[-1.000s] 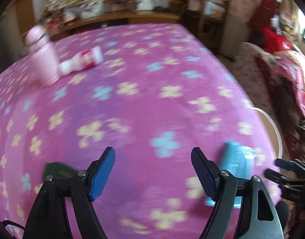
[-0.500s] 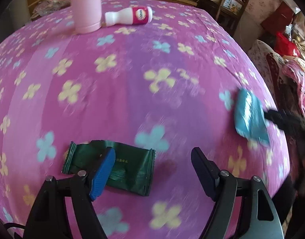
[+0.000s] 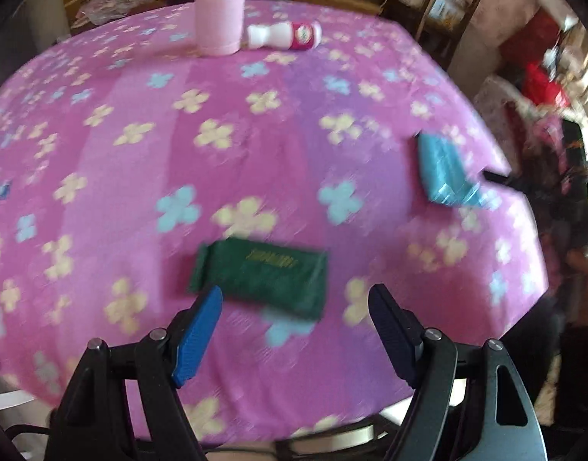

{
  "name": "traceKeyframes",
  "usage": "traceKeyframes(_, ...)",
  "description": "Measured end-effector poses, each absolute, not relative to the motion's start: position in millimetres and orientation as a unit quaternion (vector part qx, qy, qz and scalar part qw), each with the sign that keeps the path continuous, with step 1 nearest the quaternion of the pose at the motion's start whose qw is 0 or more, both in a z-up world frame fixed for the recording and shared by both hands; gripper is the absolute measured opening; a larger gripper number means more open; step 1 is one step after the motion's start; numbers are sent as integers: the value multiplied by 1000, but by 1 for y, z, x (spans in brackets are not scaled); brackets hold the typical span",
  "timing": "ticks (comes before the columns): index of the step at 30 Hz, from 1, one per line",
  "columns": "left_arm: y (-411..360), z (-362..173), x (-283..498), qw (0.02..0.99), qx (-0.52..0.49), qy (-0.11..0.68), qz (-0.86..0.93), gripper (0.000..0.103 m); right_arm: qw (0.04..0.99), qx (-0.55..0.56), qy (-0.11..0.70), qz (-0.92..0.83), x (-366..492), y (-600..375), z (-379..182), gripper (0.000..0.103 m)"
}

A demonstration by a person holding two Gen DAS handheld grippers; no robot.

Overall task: Collect trash
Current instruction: 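Grasp the dark green wrapper with the left gripper while the right grasps the blue wipe pack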

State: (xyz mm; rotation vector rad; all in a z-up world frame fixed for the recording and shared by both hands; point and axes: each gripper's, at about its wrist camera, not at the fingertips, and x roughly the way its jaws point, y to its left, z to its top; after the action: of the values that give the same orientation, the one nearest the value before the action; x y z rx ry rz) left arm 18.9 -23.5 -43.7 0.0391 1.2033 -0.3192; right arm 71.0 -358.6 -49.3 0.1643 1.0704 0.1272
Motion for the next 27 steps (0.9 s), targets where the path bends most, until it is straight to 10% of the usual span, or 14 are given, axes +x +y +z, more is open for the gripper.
traceKeyframes(27, -30, -41, 100, 834, -54, 523, -165, 83, 832, 180, 519, 78, 93, -335, -56, 74)
